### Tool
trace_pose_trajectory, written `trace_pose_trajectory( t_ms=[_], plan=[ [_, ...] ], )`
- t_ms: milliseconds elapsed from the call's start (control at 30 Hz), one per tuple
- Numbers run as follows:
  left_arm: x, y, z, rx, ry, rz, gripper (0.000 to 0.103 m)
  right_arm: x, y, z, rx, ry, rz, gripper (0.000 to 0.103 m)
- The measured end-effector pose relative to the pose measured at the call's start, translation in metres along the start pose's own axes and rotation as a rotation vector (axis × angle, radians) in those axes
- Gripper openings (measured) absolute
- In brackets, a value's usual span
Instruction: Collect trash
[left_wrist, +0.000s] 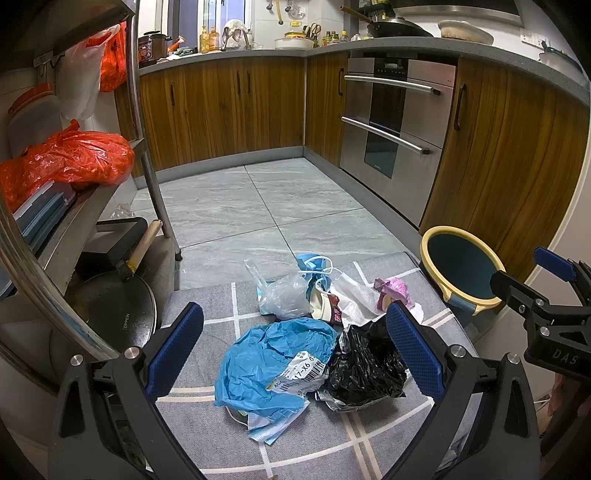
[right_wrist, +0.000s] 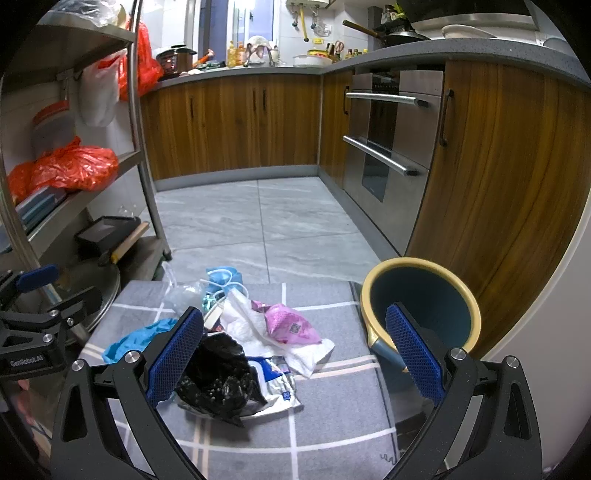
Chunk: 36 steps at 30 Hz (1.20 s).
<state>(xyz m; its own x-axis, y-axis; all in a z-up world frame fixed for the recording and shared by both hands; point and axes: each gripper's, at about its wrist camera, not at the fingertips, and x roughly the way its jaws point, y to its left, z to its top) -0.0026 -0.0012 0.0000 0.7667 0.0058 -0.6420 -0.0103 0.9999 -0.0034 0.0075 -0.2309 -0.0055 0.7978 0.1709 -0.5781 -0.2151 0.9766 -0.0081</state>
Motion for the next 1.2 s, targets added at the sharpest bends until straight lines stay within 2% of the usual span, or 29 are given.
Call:
trace_pose_trajectory(
  t_ms=[1200],
  plan=[
    [-0.0004, 0.0075, 0.0034, -0.012, -0.012, 0.006, 0.098, 0.0033, -0.0057, -0.0049, 0.011, 0.012, -0.007, 0.098]
  ],
)
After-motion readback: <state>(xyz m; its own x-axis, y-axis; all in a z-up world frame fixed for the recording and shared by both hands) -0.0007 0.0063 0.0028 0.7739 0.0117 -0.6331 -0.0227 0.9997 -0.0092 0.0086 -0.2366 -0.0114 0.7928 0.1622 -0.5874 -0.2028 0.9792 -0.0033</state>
